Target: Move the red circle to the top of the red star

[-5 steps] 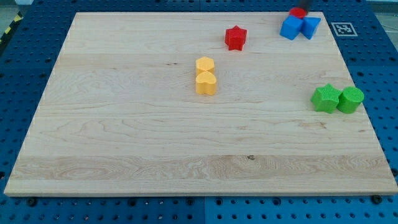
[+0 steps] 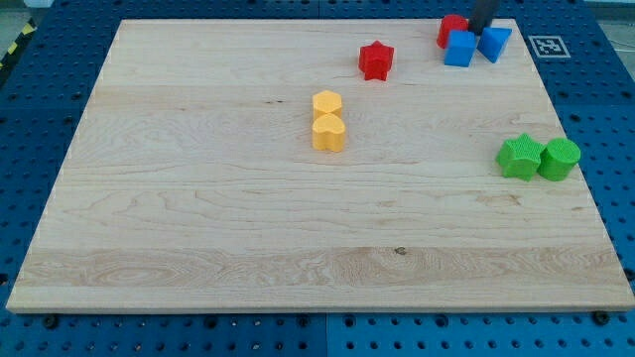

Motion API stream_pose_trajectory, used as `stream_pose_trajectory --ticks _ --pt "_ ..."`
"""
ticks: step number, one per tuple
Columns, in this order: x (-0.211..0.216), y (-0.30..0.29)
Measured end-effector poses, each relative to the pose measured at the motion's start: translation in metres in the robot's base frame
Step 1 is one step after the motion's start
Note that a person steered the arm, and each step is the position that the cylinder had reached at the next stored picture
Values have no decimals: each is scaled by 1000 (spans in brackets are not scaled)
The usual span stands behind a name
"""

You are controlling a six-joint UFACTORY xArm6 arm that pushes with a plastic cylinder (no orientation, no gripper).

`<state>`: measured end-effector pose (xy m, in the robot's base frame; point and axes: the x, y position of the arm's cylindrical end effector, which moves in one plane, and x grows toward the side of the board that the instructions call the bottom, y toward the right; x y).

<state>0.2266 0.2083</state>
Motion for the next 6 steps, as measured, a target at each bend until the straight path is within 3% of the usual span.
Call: stream_pose_trajectory --ticks 2,4,5,6 --pt "10 -109" --pt "-23 -125" --pt "-21 -165" --pt "-8 -164"
